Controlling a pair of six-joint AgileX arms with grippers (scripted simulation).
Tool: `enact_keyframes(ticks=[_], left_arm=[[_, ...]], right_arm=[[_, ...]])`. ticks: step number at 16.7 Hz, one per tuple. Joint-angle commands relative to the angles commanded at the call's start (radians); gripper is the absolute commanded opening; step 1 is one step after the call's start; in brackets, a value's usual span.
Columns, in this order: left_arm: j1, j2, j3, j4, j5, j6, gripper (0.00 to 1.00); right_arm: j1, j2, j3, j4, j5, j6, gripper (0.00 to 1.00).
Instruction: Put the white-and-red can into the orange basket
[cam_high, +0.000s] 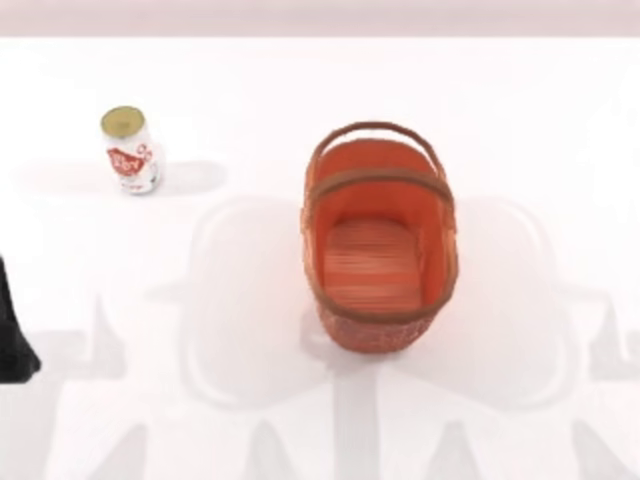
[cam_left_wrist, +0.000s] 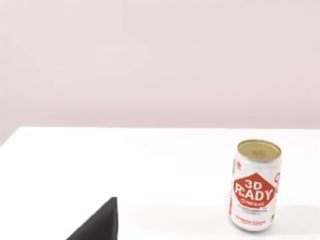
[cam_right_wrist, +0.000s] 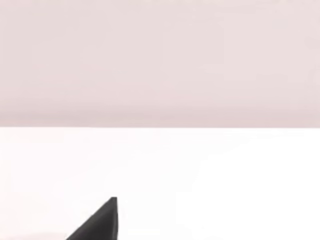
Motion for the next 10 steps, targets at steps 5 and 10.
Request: enact_keyframes(ticks=[5,10], left_arm=[[-0.001,0.052,0.042,-0.031,0.002,0.016,1.00],[-0.004,0.312,0.274,-0.185,0.009,0.096,1.00]], right_arm=[[0.000,0.000,0.000,0.000,0.000,0.000,1.00],[0.000,0.000,0.000,0.000,0.000,0.000,1.00]])
